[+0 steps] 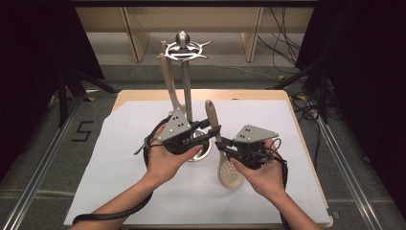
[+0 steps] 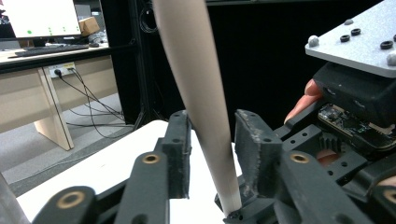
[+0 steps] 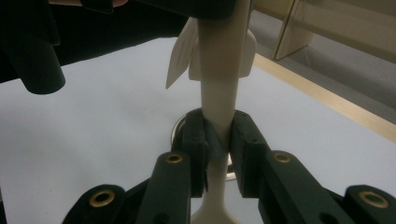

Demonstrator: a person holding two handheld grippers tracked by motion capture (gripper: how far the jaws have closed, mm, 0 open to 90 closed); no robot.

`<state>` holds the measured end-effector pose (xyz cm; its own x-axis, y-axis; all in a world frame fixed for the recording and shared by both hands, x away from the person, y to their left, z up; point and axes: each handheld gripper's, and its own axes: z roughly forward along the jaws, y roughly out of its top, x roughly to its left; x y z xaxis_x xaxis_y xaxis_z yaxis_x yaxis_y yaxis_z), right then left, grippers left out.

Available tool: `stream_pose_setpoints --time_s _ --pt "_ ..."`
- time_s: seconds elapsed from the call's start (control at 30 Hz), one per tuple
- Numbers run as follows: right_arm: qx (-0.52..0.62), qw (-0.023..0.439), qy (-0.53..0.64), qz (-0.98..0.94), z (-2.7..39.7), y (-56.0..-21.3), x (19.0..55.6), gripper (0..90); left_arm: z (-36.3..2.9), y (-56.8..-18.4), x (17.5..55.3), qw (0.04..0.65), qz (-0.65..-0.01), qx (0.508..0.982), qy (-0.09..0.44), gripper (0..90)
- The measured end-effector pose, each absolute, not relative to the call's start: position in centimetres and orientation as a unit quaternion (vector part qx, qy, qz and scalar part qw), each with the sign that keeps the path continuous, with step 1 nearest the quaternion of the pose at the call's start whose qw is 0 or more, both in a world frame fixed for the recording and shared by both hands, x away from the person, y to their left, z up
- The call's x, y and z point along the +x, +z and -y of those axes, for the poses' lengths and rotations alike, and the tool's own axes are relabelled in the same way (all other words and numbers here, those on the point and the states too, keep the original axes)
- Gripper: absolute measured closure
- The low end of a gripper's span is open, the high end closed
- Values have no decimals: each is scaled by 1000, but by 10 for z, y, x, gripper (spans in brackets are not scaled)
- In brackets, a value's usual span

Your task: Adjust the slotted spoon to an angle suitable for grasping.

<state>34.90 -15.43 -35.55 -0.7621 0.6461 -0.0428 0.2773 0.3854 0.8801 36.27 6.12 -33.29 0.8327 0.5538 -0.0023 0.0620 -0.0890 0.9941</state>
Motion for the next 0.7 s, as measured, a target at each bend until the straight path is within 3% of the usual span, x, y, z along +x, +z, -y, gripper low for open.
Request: stream_pose_setpoints --time_s 0.5,0.7 --pt "263 226 481 -805 149 -354 346 769 -65 -329 361 657 -219 705 152 742" --pt "255 228 482 -807 154 -354 343 539 -75 -325 366 654 -208 711 151 745"
